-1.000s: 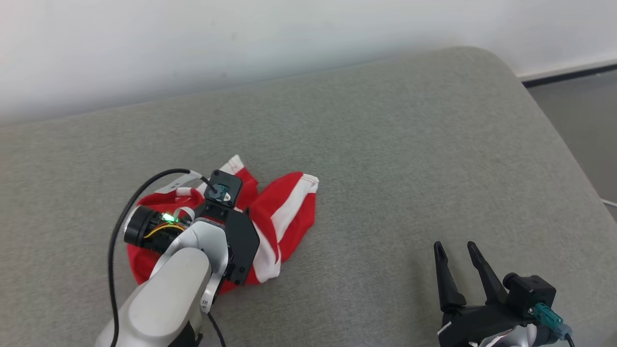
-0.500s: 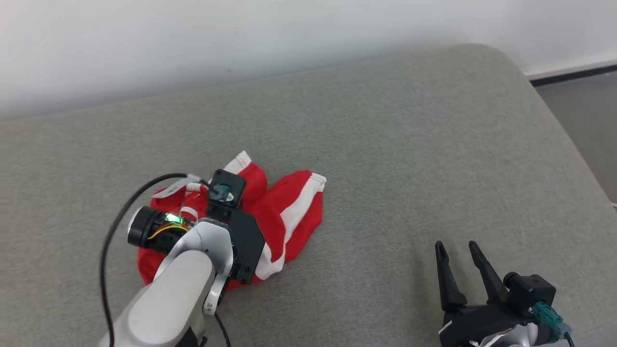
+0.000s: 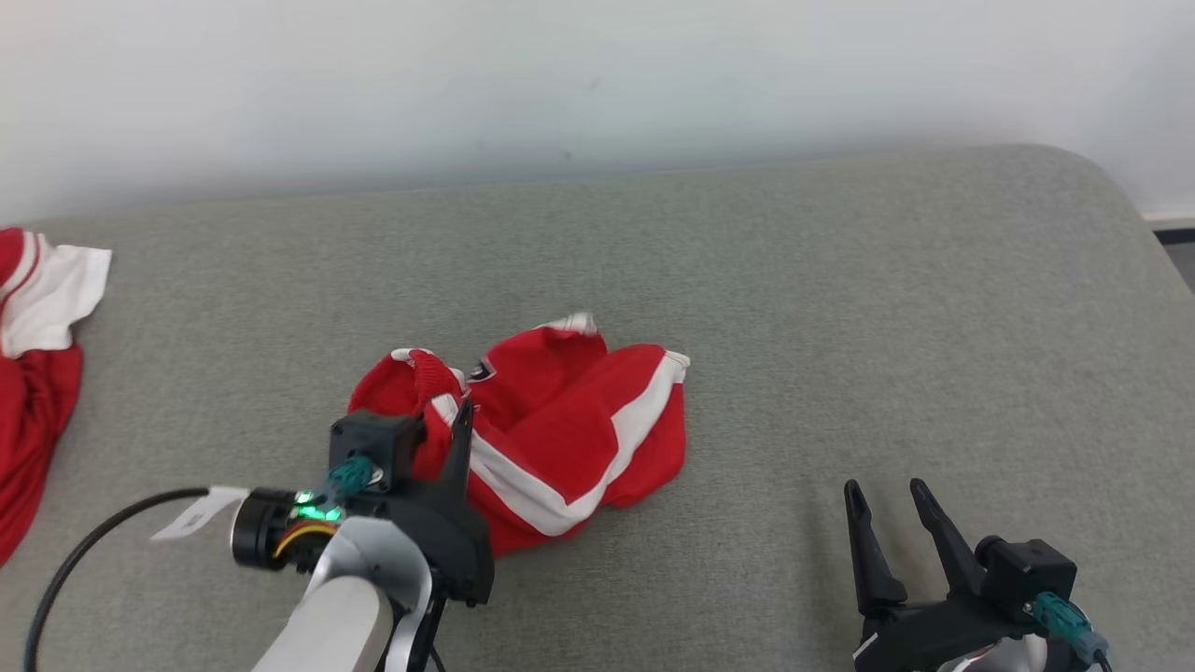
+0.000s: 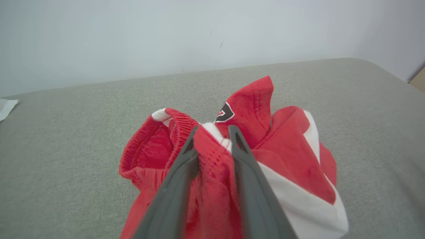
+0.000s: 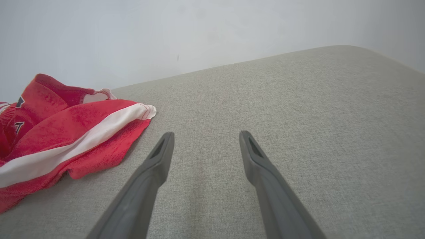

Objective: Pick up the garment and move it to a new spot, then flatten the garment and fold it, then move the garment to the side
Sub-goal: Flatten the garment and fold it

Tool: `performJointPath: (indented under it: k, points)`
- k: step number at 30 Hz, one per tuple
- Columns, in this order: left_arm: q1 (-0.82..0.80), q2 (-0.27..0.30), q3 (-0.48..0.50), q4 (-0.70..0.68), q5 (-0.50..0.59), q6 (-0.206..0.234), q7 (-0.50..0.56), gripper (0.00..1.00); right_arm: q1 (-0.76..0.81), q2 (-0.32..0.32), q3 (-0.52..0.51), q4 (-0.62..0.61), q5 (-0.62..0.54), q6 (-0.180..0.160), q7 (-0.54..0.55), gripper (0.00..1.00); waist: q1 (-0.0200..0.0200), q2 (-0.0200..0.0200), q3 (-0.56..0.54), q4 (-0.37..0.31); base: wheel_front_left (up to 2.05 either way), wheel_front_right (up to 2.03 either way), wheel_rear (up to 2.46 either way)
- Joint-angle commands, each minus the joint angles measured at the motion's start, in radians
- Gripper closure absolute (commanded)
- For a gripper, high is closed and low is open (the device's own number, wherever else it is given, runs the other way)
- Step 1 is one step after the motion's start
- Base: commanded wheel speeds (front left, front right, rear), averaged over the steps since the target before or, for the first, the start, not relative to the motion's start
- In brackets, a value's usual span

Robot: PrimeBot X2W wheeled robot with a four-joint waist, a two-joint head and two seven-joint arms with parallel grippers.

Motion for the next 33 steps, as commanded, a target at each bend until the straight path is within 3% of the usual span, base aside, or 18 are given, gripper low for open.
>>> performJointPath:
  k: [1,12,15,16,17,18,22,26,31,32,33]
  points:
    - [0.019,0.001,0.005,-0.002,-0.009,0.007,-0.009,0.0,0.006,-0.001,0.0,-0.006,-0.005,-0.002,0.0,0.0,0.0001,0.0,-0.013,0.023,0.0,0.0,0.0]
    - [0.086,0.017,0.001,0.013,-0.032,-0.001,-0.03,0.0,0.009,-0.001,-0.005,-0.02,-0.009,-0.002,0.014,0.0,0.0001,0.0,-0.013,0.043,0.0,0.0,0.0]
    - [0.07,0.024,-0.017,0.016,-0.021,-0.022,-0.03,0.56,0.005,-0.001,-0.001,-0.021,-0.007,-0.002,0.014,0.0,0.0001,0.0,-0.014,0.039,0.0,0.0,0.0]
    - [0.063,0.025,-0.023,0.017,-0.018,-0.031,-0.03,0.59,0.005,-0.001,0.0,-0.021,-0.005,-0.002,0.014,0.0,0.0001,0.0,-0.014,0.038,0.0,0.0,0.0]
    - [0.056,0.029,-0.03,0.02,-0.013,-0.039,-0.027,0.68,0.005,-0.001,0.0,-0.021,-0.004,-0.002,0.014,0.0,0.0001,0.0,-0.015,0.036,0.0,0.0,0.0]
    - [0.051,0.033,-0.037,0.022,-0.009,-0.043,-0.024,1.0,0.005,-0.001,0.0,-0.019,-0.003,-0.002,0.013,0.0,0.0001,0.0,-0.015,0.034,0.0,0.0,0.0]
    - [0.059,0.042,-0.016,0.019,-0.013,-0.015,-0.04,1.0,0.009,-0.001,-0.004,-0.017,0.0,-0.002,0.008,0.0,0.0001,0.0,-0.018,0.025,0.0,0.0,0.0]
    - [0.125,0.05,0.055,-0.008,-0.048,0.054,-0.091,1.0,0.017,-0.001,-0.012,-0.016,0.002,-0.002,0.002,0.0,0.0001,0.0,-0.018,0.021,0.0,0.0,0.0]
    - [0.225,0.056,0.108,-0.069,-0.082,0.089,-0.165,1.0,0.02,-0.001,-0.028,-0.015,-0.003,-0.002,0.002,0.0,0.0001,0.0,-0.019,0.033,0.0,0.0,0.0]
    - [0.244,0.054,0.116,-0.079,-0.087,0.096,-0.18,0.72,0.02,-0.001,-0.03,-0.016,-0.005,-0.002,0.004,0.0,0.0001,0.0,-0.02,0.037,0.0,0.0,0.0]
    - [0.262,0.049,0.125,-0.089,-0.095,0.102,-0.199,0.52,0.019,-0.001,-0.032,-0.017,-0.007,-0.002,0.005,0.0,0.0001,0.0,-0.021,0.042,0.0,0.0,0.0]
